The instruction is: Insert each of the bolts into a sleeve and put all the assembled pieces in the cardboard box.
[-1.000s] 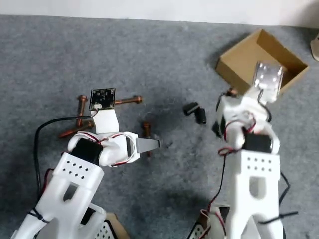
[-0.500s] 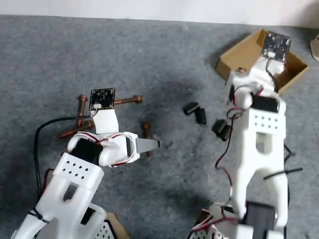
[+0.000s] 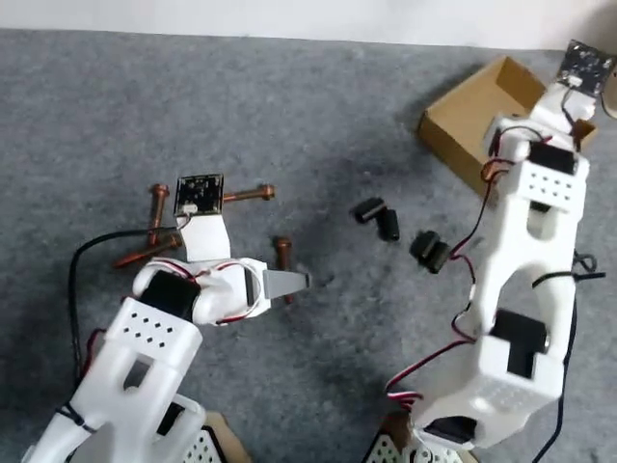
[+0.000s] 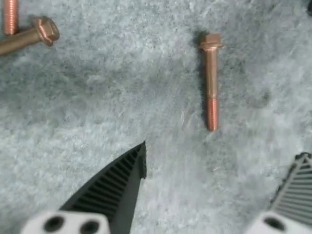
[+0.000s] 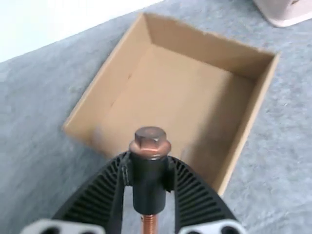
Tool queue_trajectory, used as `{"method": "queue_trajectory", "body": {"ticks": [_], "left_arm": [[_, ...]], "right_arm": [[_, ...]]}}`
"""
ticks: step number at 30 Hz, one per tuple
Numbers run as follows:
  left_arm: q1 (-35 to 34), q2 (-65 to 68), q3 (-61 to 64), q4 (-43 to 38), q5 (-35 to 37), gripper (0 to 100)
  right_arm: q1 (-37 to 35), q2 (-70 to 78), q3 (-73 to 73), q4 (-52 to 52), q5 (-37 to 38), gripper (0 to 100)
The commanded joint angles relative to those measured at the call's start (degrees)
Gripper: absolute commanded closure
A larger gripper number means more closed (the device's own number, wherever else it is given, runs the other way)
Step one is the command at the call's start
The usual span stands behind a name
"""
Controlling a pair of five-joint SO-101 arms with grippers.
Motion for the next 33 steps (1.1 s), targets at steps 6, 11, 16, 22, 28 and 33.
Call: {"method": "queue_trajectory", "body": {"ticks": [6, 11, 16, 22, 28, 33], "left_arm": [[-0.4, -0.66, 2.51, -6.68, 0.18, 59], [-0.4, -0.66, 2.59, -6.77, 0.18, 59], [-0.4, -0.66, 2.59, -6.77, 0.18, 59], [-0.4, -0.66, 2.59, -6.77, 0.18, 59], [-0.4, -0.66, 2.59, -6.77, 0.18, 59], [-0.4, -0.57, 2.59, -6.95, 0.18, 59]], "right_arm": [[3.03, 5.23, -11.91, -0.31, -0.62, 99.4], [3.65, 10.24, -17.89, -0.31, -0.62, 99.4], [3.74, 16.48, -24.57, -0.13, -0.62, 99.4], [3.91, 23.25, -29.23, -0.13, -0.62, 99.4], [5.58, 28.09, -31.34, -0.13, -0.7, 99.4], [7.52, 30.2, -31.96, -0.13, -3.34, 99.4]]}}
